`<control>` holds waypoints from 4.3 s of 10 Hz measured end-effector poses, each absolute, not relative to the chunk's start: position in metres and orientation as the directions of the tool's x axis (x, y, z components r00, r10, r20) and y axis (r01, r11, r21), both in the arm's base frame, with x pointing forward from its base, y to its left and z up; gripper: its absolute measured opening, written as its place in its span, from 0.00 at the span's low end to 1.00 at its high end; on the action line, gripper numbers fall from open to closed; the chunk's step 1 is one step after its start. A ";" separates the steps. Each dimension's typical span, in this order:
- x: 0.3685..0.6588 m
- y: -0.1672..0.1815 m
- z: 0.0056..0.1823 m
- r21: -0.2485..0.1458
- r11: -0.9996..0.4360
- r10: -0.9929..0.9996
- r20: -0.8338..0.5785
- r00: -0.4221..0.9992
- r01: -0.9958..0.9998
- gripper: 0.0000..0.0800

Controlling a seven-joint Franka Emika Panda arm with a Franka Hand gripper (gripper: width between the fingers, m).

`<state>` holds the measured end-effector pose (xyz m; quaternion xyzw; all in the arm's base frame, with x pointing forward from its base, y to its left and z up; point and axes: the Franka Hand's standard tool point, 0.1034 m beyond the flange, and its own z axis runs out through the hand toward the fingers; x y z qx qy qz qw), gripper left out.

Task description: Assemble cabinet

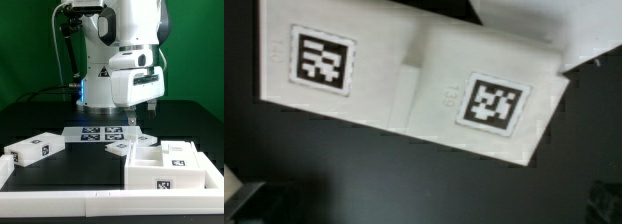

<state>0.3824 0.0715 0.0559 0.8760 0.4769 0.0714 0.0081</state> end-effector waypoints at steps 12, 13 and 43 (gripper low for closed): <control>0.384 0.044 0.016 0.042 -0.581 0.813 0.088 0.576 0.813 1.00; 0.382 0.047 0.011 0.037 -0.572 0.818 0.089 0.568 0.819 1.00; 0.439 0.053 0.055 0.080 -0.153 0.988 0.018 0.152 0.985 0.09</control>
Offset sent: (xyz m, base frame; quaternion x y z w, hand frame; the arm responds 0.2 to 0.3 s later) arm 0.0015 -0.0525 -0.0097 -0.0114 -0.0630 0.0301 0.9975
